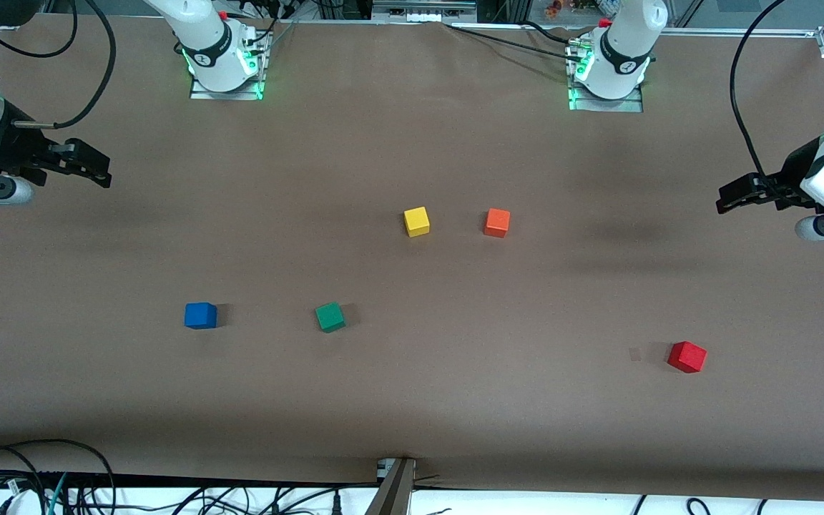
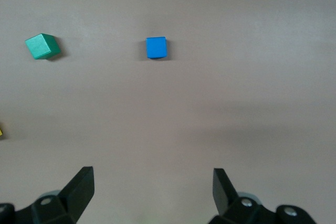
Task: Pass red block to right arm, stack on blue
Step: 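Move the left gripper down toward the red cube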
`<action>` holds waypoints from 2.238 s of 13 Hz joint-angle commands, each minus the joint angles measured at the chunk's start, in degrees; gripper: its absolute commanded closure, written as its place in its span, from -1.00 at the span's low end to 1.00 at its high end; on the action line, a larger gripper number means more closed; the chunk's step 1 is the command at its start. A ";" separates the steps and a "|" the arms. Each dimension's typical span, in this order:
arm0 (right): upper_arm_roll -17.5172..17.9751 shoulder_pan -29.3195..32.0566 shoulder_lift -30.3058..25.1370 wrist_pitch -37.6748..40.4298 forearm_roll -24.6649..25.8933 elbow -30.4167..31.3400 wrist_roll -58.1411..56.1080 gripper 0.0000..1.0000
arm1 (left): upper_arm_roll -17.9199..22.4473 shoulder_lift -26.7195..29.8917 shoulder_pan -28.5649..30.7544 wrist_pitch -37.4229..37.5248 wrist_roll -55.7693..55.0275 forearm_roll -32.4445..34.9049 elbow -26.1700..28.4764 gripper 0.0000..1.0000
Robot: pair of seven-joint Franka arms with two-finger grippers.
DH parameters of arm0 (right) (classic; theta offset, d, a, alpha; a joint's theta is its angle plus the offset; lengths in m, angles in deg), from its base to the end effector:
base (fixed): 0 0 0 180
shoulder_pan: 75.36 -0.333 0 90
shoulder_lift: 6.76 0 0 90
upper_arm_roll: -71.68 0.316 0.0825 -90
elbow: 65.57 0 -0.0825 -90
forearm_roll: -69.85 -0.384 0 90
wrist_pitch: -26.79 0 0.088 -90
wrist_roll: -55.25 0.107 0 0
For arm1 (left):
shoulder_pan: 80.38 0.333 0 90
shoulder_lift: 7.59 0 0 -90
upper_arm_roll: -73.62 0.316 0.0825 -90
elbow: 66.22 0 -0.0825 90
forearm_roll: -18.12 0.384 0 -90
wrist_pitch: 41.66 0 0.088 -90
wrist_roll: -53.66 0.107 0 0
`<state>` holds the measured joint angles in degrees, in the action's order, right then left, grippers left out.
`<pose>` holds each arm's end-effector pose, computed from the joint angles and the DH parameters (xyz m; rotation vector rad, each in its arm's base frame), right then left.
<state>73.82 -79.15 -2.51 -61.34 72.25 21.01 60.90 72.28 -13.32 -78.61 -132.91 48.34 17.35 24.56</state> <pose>0.5712 0.0539 0.6080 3.0972 0.0069 -0.0664 0.5823 0.0036 0.5630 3.1224 0.1582 -0.1445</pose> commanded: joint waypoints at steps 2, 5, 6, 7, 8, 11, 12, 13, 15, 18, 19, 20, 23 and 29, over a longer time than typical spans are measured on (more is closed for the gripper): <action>0.06 -2.35 0.58 0.24 0.24 -1.24 0.68 -1.00 | -0.07 -0.78 0.51 0.64 0.22 -1.08 -1.92 -1.00; -0.12 -2.10 0.85 0.33 0.07 -1.24 0.15 -0.99 | -0.07 -1.83 0.42 0.55 0.31 -1.08 -2.54 -1.00; -0.12 -2.01 0.85 0.42 0.07 -1.24 0.15 -0.99 | -0.07 -2.88 0.51 0.46 0.31 -1.43 -4.02 -1.00; -0.12 -2.09 0.85 0.24 -0.02 -1.24 0.24 -0.99 | -0.07 -4.37 0.69 0.55 0.39 -1.87 -4.90 -1.00; -0.12 -2.10 0.85 0.24 -0.28 -1.24 0.32 -0.99 | -0.07 -5.34 1.12 0.46 0.57 -1.78 -5.26 -1.00; -0.47 -1.66 1.02 0.16 -0.72 -1.24 0.41 -0.99 | -0.07 -10.17 1.13 -1.63 4.67 -0.73 -6.40 -1.00; -0.73 -1.48 0.94 0.15 -2.64 -1.24 0.67 -0.99 | 0.02 -12.10 1.39 -3.99 8.79 -0.81 -6.67 -1.00; -1.00 -0.78 1.02 0.15 -4.75 -1.24 0.76 -0.99 | 0.02 -13.69 2.61 -5.85 11.88 -0.82 -6.67 -1.00; -1.52 0.71 1.20 0.15 -7.22 -1.24 0.24 -0.99 | 0.02 -17.37 3.94 -8.84 14.97 -0.73 -6.41 -1.00; -1.44 1.16 1.29 0.24 -7.32 -1.24 -0.03 -0.99 | 0.11 -22.56 4.20 -14.98 21.99 -0.64 -6.15 -1.00; -1.44 1.07 1.29 0.24 -7.32 -1.24 0.15 -0.99 | 0.11 -24.58 4.73 -17.61 24.54 -0.64 -6.14 -1.00; -1.44 1.07 1.29 0.24 -7.32 -1.24 0.32 -0.99 | 0.11 -26.60 5.34 -20.43 27.44 -0.64 -6.14 -1.00; -1.44 1.16 1.37 0.24 -7.32 -1.24 0.33 -0.99 | 0.02 -32.41 7.10 -29.48 35.09 -0.64 -6.40 -1.00; -1.44 1.07 1.99 0.15 -6.97 -1.24 0.41 -0.99 | 0.02 -38.22 6.31 -37.67 36.25 1.64 -6.49 -1.00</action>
<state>72.15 -78.35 -1.10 -61.48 65.69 20.99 61.19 72.34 -49.68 -72.06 -169.28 83.41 17.47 20.18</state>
